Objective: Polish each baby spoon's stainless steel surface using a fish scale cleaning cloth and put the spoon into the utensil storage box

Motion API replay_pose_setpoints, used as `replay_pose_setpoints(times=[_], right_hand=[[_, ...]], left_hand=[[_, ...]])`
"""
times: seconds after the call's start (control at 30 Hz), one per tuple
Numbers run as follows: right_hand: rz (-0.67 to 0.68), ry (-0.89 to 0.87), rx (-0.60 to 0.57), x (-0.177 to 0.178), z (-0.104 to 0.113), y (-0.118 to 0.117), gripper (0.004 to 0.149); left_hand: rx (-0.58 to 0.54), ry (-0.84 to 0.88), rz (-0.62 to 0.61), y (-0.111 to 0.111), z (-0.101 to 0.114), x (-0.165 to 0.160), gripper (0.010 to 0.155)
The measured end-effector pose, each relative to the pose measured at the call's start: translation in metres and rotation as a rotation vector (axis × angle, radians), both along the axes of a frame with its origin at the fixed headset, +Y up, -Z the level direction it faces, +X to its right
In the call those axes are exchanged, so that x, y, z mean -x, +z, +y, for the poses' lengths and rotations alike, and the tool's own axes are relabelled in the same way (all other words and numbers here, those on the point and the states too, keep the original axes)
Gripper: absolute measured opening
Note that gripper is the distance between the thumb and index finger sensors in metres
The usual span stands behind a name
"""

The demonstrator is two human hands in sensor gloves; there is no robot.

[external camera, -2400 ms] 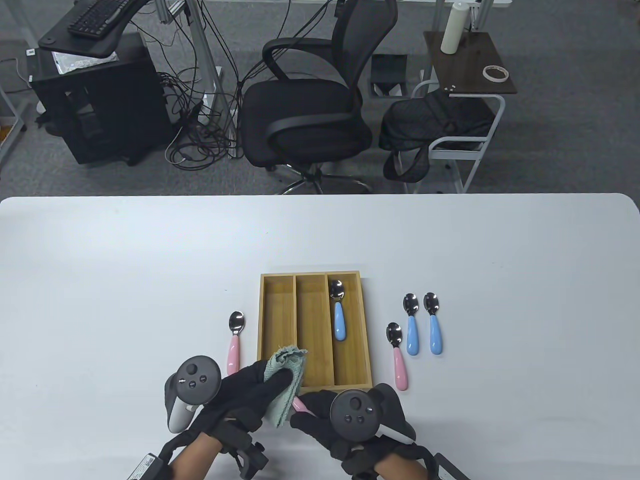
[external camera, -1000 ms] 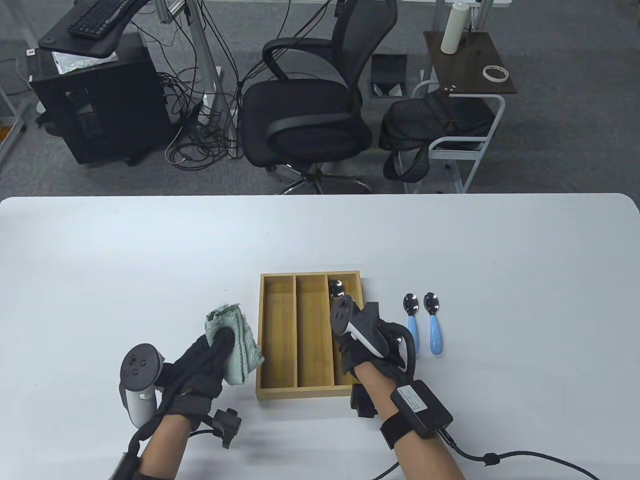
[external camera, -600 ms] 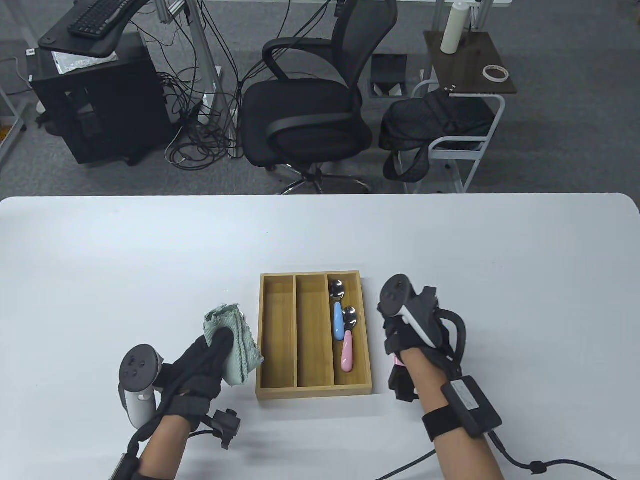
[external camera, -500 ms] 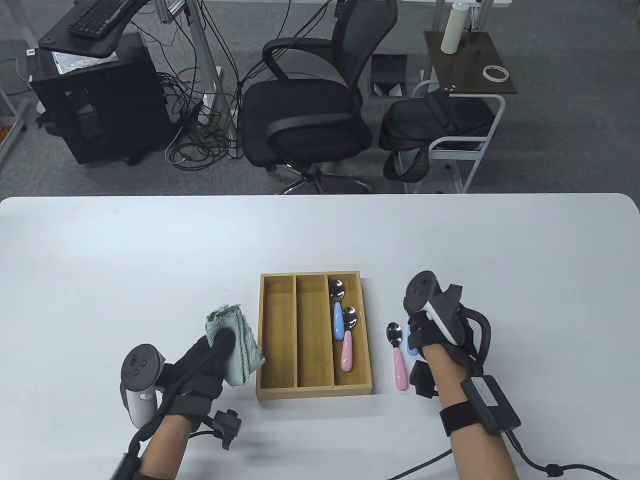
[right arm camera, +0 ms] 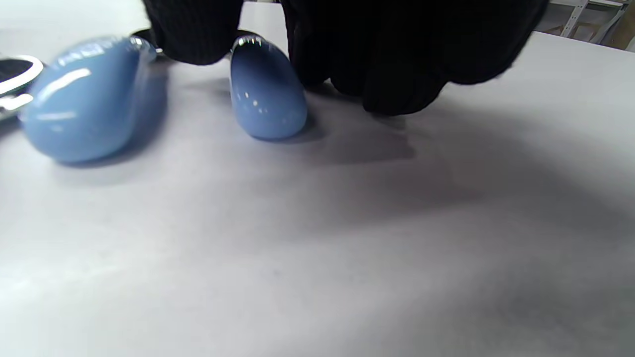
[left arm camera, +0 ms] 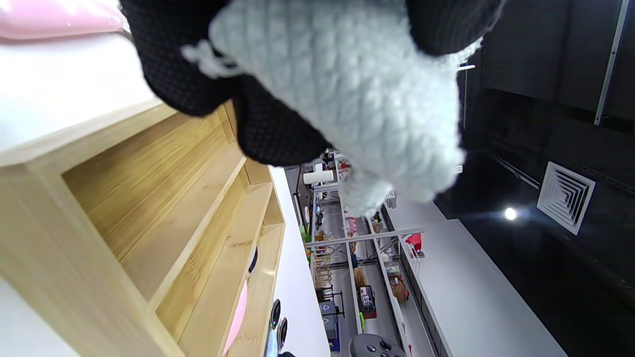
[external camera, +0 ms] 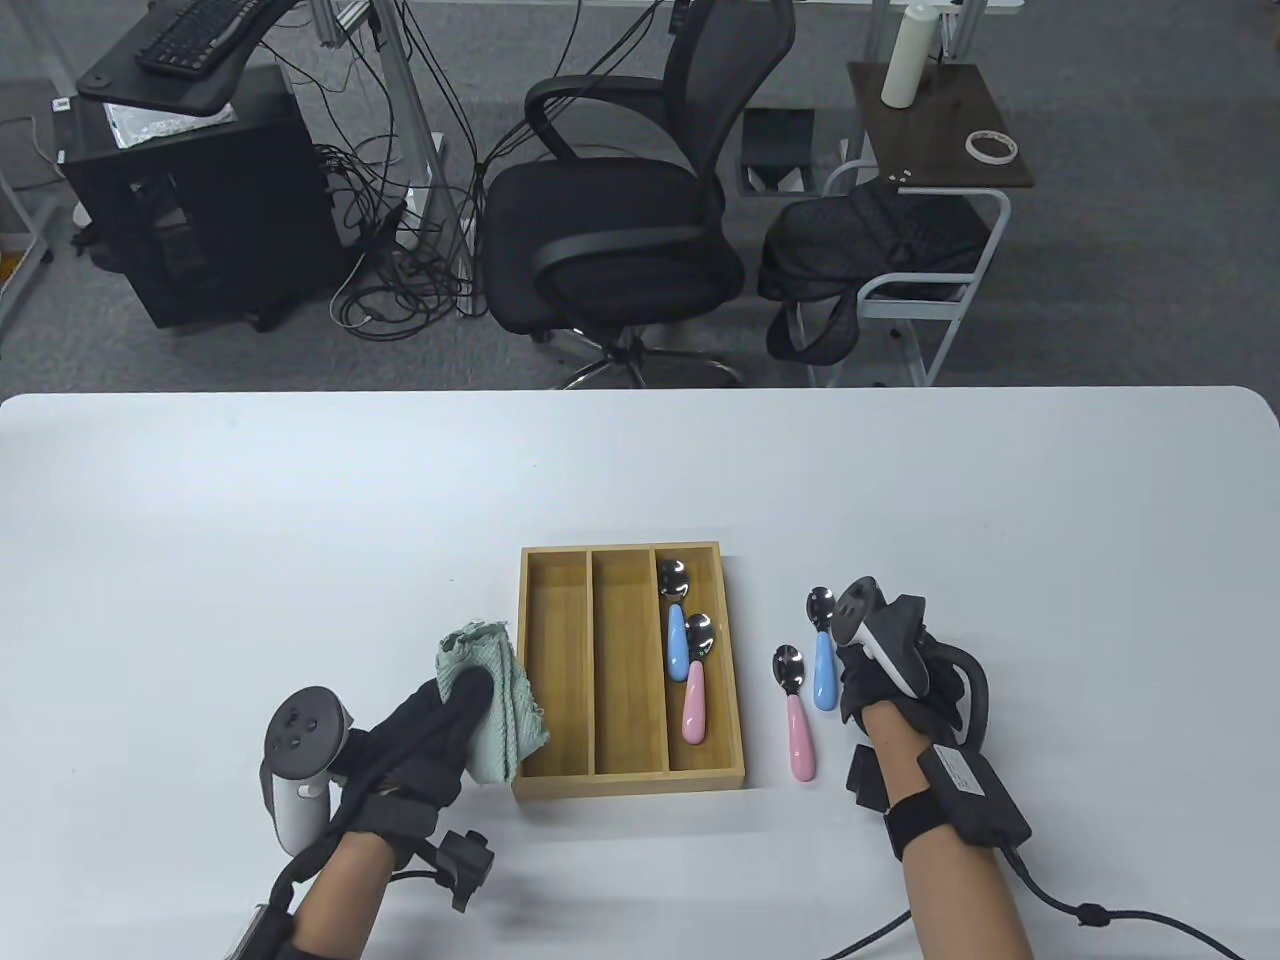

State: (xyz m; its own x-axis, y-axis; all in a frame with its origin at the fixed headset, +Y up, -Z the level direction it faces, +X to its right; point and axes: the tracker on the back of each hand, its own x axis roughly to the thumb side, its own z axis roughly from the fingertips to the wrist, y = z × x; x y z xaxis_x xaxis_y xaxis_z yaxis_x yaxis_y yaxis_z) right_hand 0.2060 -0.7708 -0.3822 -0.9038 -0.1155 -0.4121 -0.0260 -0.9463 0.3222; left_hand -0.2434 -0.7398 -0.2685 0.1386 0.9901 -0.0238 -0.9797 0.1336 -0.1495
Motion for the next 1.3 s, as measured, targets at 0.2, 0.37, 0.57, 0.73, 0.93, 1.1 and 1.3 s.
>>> replay_pose_setpoints(times=[0.2, 0.37, 0.57, 0.73, 0.93, 1.1, 1.3], right_hand=[[-0.006, -0.015, 0.005, -0.009, -0.005, 0.005, 0.052], [0.027, -0.178, -0.146, -0.012, 0.029, 0.023, 0.049], [0.322, -0.479, -0.292, 0.040, 0.089, 0.061, 0.048], [0.568, -0.666, -0.284, 0.096, 0.109, 0.089, 0.047], [0.771, -0.731, -0.270, 0.145, 0.104, 0.115, 0.046], [0.808, -0.710, -0.262, 0.154, 0.093, 0.126, 0.046], [0.867, -0.819, -0.197, 0.158, 0.071, 0.134, 0.046]], left_hand=[[0.008, -0.005, -0.027, 0.001, -0.002, -0.005, 0.050], [0.012, 0.022, -0.041, 0.000, -0.003, -0.006, 0.051], [0.048, 0.109, -0.059, 0.001, -0.008, -0.008, 0.055], [0.052, 0.153, -0.068, 0.001, -0.008, -0.007, 0.058], [0.047, 0.183, -0.127, 0.001, -0.008, -0.011, 0.061], [0.032, 0.178, -0.199, 0.001, -0.008, -0.021, 0.062], [0.004, 0.078, -0.274, 0.005, -0.005, -0.040, 0.059]])
